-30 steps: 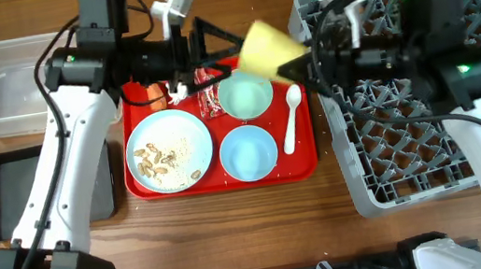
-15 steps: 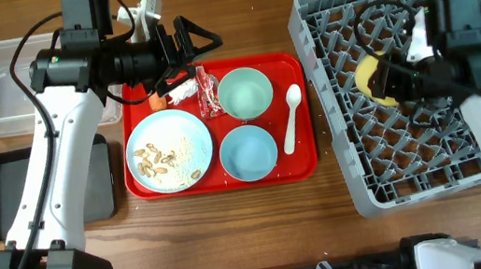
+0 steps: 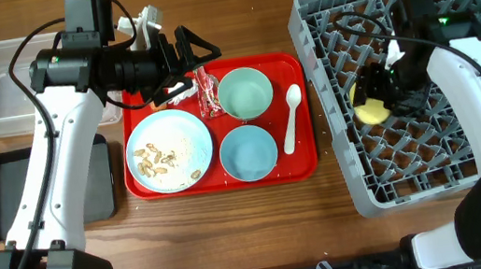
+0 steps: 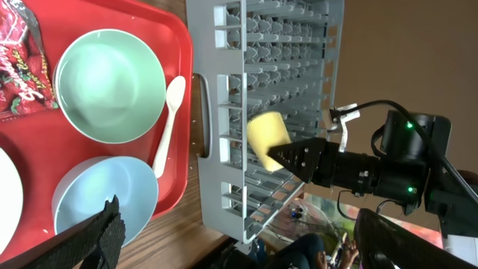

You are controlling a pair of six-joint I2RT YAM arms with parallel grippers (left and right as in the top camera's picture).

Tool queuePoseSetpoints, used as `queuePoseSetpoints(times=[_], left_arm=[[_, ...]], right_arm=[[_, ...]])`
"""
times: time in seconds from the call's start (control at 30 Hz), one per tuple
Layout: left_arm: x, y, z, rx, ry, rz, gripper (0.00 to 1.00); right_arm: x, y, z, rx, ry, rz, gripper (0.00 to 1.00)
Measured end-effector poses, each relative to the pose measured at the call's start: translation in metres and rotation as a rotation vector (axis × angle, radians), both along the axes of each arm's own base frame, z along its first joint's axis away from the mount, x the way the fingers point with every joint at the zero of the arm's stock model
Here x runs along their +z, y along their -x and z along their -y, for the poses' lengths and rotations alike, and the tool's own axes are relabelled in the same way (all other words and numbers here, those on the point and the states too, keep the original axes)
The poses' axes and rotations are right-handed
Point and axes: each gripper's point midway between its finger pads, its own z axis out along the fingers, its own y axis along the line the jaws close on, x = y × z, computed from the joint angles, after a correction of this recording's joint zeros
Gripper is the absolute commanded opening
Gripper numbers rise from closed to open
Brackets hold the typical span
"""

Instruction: Sort waste into correct bins and load items into the dishwasher rack

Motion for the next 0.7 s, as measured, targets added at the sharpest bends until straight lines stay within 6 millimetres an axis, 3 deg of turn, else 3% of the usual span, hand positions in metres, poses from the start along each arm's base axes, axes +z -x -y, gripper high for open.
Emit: queuePoseSetpoints(times=[0.1, 0.2, 0.3, 0.37, 0.4, 0.47, 0.57, 0.63, 0.7], left_arm=[[0.0, 0.0, 0.0, 0.0, -0.001, -0.001, 1.0], [-0.001, 0.0, -0.001, 0.003, -0.005, -0.001, 1.0], [-0.002, 0.0, -0.001, 0.006, -0.011, -0.001, 1.0], [-0.003, 0.0, -0.002, 0.008, -0.016, -0.008, 1.0], [-0.004, 0.001, -0.003, 0.01, -0.023, -0.015, 1.0], [-0.008, 0.004, -0.005, 0.017, -0.038, -0.033, 1.0], [-0.015, 0.006, -0.01, 0.035, -0.08, -0.056, 0.95], [-0.018, 0.007, -0.014, 0.037, -0.106, -0.057, 0.93], [-0.02, 0.007, -0.015, 0.037, -0.116, -0.057, 0.89]], right_arm=[[0.003, -0.005, -0.002, 0.029, -0.009, 0.024, 0.8], [0.022, -0.022, -0.007, 0.057, -0.036, 0.111, 0.78], [0.064, -0.045, -0.012, 0.078, -0.06, 0.268, 0.64], [0.088, -0.051, -0.015, 0.091, -0.07, 0.357, 0.45], [0.097, -0.051, -0.016, 0.094, -0.074, 0.382, 0.41], [0.107, -0.047, -0.021, 0.121, -0.091, 0.415, 0.41], [0.108, -0.044, -0.037, 0.18, -0.121, 0.416, 0.37], [0.108, -0.042, -0.06, 0.256, -0.15, 0.421, 0.37], [0.112, -0.046, -0.086, 0.337, -0.172, 0.464, 0.46]])
